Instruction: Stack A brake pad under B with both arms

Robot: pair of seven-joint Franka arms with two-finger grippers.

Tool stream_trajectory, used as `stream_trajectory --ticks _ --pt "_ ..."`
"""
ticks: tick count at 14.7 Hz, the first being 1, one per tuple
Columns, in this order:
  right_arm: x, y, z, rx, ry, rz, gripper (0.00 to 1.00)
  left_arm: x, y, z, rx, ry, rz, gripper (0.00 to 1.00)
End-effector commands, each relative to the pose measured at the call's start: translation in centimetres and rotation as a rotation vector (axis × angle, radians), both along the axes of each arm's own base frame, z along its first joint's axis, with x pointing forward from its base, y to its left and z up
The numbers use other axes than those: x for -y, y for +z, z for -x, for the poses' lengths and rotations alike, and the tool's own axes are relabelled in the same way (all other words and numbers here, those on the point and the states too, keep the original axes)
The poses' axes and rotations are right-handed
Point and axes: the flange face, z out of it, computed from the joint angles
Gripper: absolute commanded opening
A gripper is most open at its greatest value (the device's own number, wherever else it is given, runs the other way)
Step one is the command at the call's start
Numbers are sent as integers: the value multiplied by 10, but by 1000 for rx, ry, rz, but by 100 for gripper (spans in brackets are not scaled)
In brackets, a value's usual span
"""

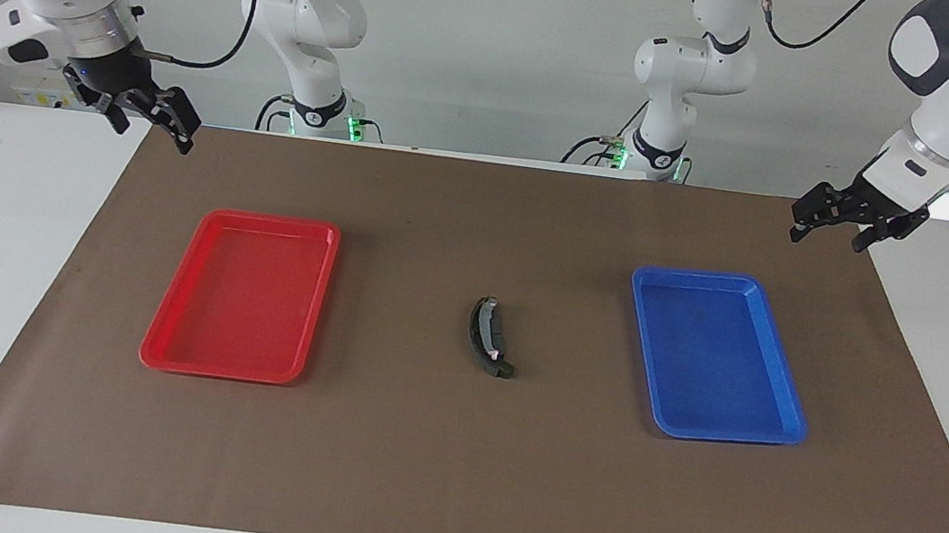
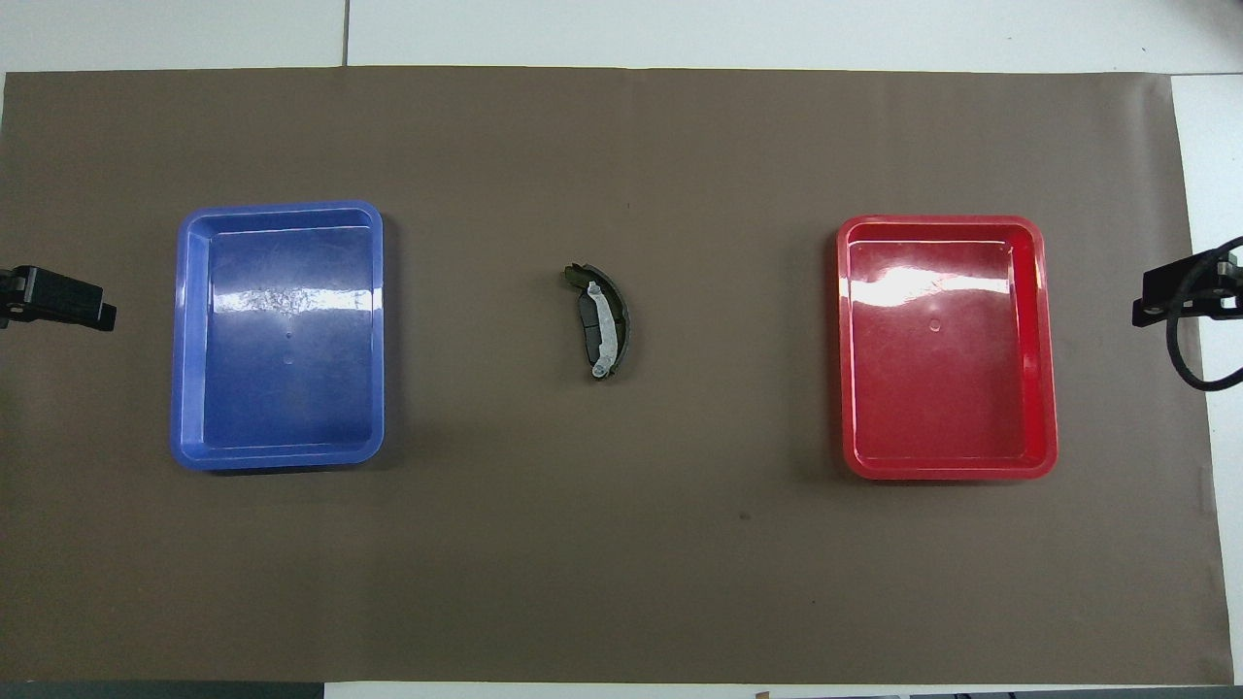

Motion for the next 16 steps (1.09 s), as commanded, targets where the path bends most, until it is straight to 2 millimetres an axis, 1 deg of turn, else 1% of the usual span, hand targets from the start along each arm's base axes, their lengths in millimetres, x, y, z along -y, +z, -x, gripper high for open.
stream_trajectory --ticks 1,3,5,10,12,16 --pt "-5 2 -1 10 8 -6 100 -2 2 8 -2 -5 13 100" --pt "-16 3 -2 13 30 0 100 -2 2 8 -1 -5 13 100" --pt "-20 6 -2 18 38 4 100 -2 2 8 -2 -5 13 100" --pt "-19 9 1 19 54 6 100 -2 2 8 -4 -5 13 100" --pt "-19 15 1 12 91 2 100 -2 2 8 -4 -5 13 100" --pt "-21 14 2 12 128 -3 100 -2 2 8 -2 -5 13 100"
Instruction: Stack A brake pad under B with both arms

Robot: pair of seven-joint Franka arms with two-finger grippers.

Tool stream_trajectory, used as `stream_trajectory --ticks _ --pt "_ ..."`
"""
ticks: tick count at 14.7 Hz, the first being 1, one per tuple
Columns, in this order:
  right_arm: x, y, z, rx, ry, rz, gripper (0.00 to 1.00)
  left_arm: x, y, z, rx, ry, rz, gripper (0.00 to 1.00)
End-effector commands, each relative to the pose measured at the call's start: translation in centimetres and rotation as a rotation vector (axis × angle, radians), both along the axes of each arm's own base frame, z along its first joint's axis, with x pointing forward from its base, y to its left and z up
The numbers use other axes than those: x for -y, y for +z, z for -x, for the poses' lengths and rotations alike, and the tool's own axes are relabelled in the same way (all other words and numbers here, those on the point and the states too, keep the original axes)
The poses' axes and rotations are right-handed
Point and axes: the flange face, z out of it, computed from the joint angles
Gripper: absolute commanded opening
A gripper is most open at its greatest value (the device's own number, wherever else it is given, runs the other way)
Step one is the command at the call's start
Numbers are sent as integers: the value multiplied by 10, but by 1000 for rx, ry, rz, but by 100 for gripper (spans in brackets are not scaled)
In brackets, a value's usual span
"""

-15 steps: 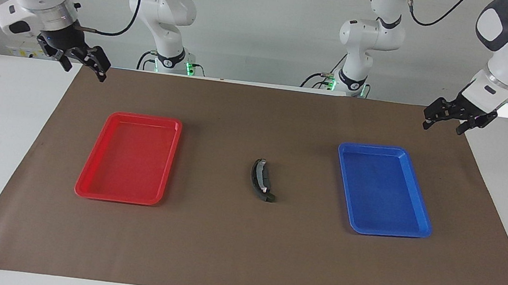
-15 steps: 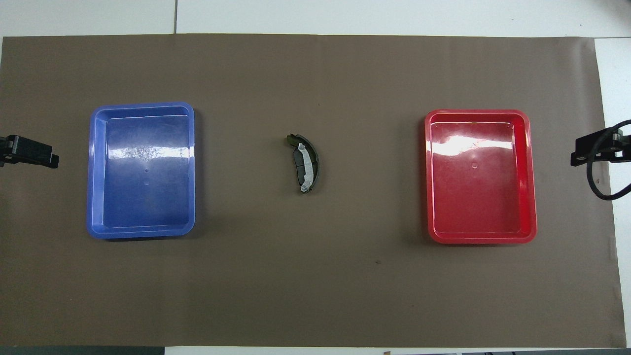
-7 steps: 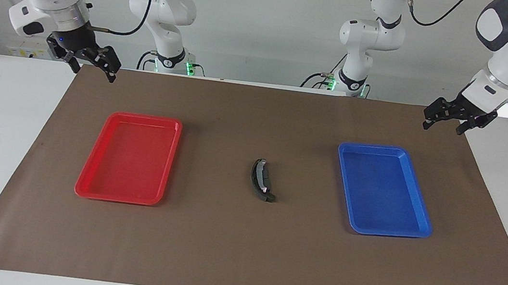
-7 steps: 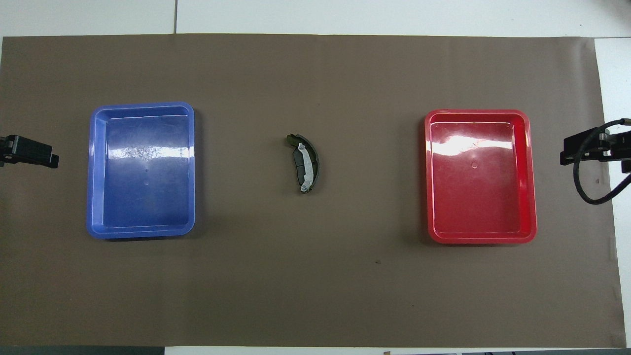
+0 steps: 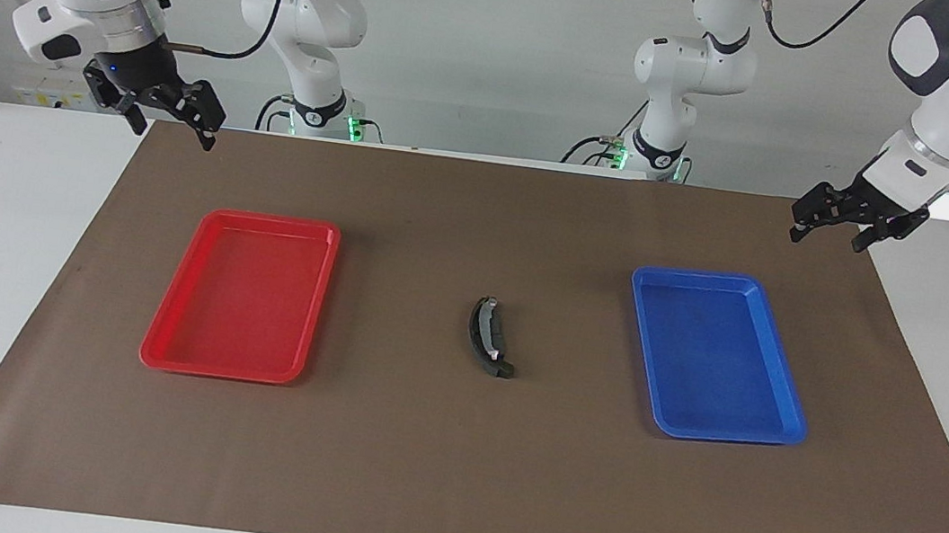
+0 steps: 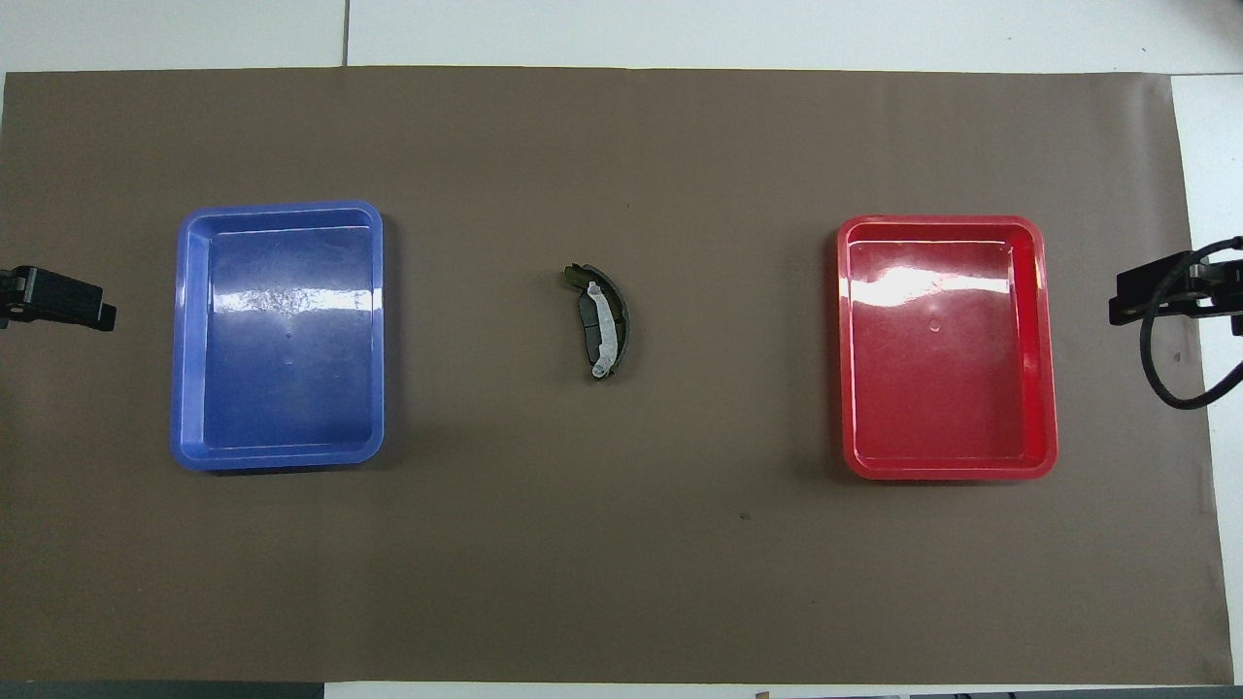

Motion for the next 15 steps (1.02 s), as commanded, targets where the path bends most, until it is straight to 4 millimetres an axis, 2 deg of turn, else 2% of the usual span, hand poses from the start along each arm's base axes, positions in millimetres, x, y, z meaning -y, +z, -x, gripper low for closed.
stream_trajectory --ticks 1,13,15 --pt "-1 3 4 -6 34 -3 100 -2 2 8 -2 -5 13 100" --pt "-7 4 3 -2 53 -4 100 -2 2 8 -1 -5 13 100" --pt "-3 4 3 -5 124 -3 100 -2 2 9 -2 -5 13 100"
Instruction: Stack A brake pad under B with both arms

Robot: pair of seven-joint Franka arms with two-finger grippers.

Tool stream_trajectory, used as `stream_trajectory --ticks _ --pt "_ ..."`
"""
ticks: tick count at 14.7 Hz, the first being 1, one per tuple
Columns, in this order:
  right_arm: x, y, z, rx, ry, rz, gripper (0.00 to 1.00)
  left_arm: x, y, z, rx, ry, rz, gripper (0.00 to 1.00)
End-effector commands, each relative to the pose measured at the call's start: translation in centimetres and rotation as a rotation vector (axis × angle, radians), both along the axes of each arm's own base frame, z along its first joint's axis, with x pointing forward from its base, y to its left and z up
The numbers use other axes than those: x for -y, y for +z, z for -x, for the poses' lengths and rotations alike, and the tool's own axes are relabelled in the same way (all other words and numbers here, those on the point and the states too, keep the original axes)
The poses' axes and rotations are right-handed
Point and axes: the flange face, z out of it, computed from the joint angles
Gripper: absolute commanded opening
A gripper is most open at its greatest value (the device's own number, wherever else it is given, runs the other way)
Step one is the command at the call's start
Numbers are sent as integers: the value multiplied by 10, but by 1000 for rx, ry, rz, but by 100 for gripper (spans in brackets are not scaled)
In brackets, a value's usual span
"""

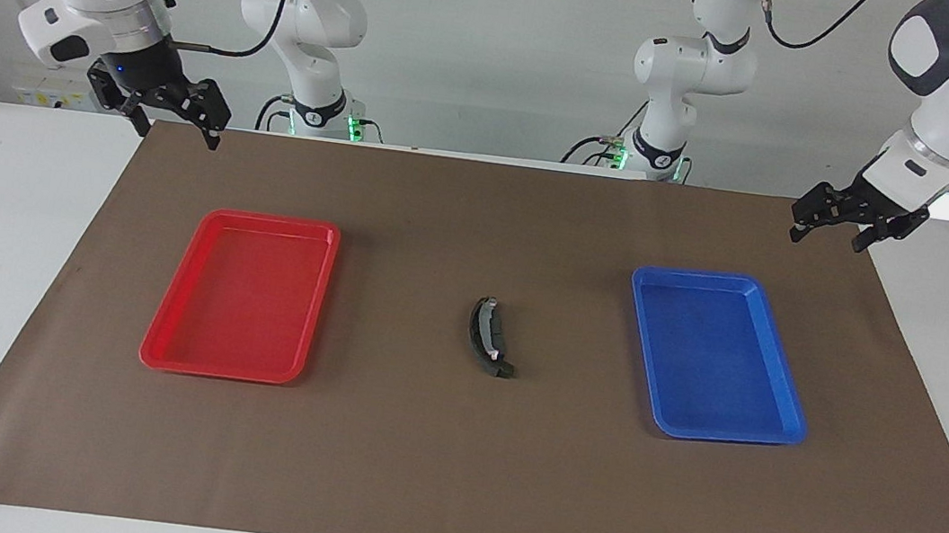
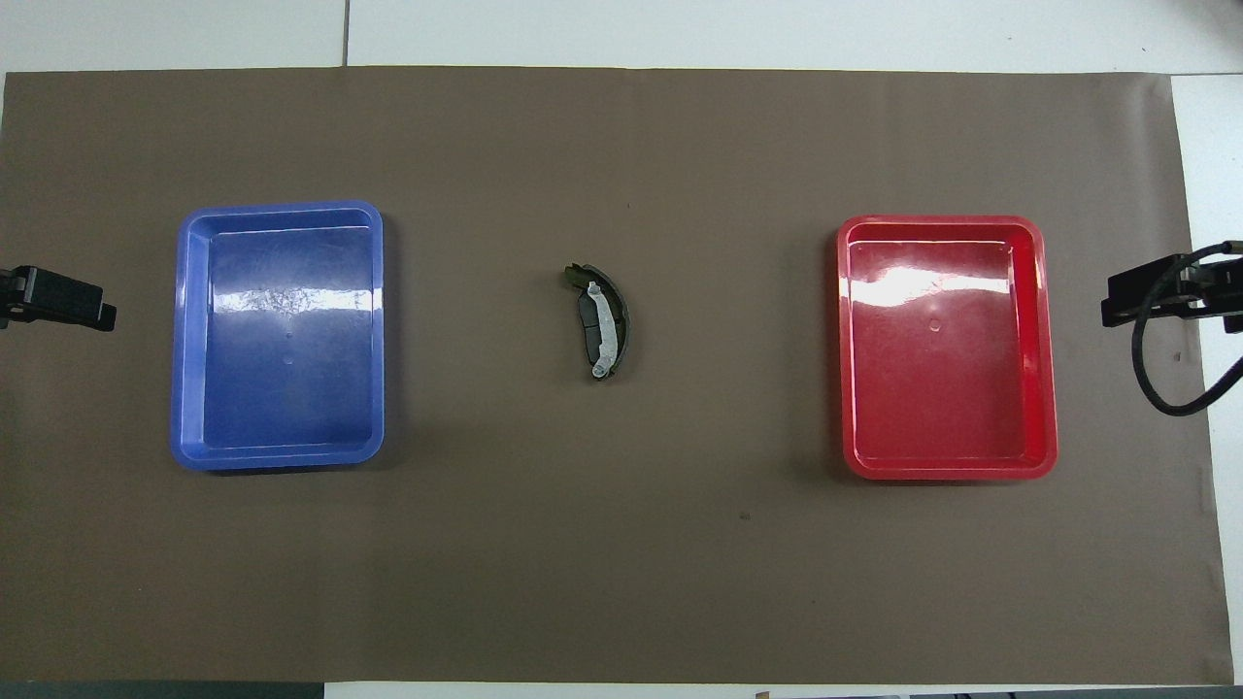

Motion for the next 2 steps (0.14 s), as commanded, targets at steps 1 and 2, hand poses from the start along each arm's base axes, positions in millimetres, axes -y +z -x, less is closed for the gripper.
stream_trajectory --ticks 1,2 --pt "4 4 3 -4 66 -1 100 -2 3 9 -1 -5 13 100" --pt "3 4 3 0 54 2 100 -2 2 8 -2 -5 13 100"
